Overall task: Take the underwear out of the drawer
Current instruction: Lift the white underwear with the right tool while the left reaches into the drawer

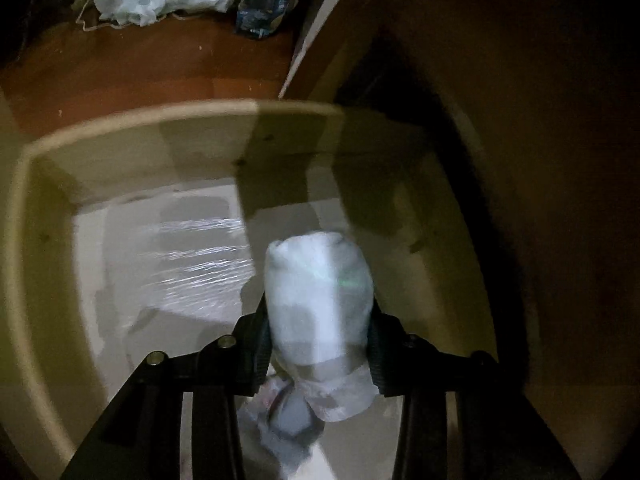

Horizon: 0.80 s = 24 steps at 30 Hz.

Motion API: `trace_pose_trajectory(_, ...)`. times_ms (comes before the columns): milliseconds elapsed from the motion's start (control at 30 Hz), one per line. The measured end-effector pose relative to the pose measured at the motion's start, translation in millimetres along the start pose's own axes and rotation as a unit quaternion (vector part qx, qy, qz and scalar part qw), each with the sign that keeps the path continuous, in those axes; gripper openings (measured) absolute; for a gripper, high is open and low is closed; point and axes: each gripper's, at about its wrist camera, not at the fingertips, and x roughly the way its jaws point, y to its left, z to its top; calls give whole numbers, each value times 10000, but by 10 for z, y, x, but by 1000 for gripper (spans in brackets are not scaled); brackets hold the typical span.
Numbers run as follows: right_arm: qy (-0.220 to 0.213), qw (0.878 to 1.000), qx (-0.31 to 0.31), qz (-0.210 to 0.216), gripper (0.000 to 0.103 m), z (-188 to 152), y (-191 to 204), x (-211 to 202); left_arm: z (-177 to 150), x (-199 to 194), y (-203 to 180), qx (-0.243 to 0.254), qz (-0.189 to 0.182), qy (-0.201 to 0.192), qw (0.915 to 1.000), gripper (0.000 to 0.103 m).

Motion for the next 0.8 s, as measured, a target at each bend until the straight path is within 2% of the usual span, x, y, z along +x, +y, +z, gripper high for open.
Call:
trace_pose_trajectory(167,-54,9970,751,153,37,-132,-163,-448,-45,-39,-120,225,-76,-73,9997,59)
trace_pose_trajectory(267,-26,9877,1543,252,37,-254,-296,-620,-63,-51,-167,299,-101,-107,9994,59)
trace_pose_trajectory(400,22,9603,2776,280,37,-544,-453,-786,-118,-71,-278,535,-135,-167,9983,59)
trace_pose_trajectory(533,74,9333,3588,62,37,-768,-501,-842,-198,-131,-448,900,-159,-349,9952,59)
trace_pose_trajectory(600,71,9165,3999,-36,37,-931,-531,-908,-256,-170,-554,1084,-305,-423,9927,59)
trace_pose_trajectory(700,19,8964,4430,-133,37,-1166,-614,-1022,-375,-226,-746,1486,-597,-465,9860,59)
trace_pose_trajectory(800,-48,8789,4764,-233,37,-1321,-670,-1115,-545,-307,-986,2100,-864,-542,9724,59)
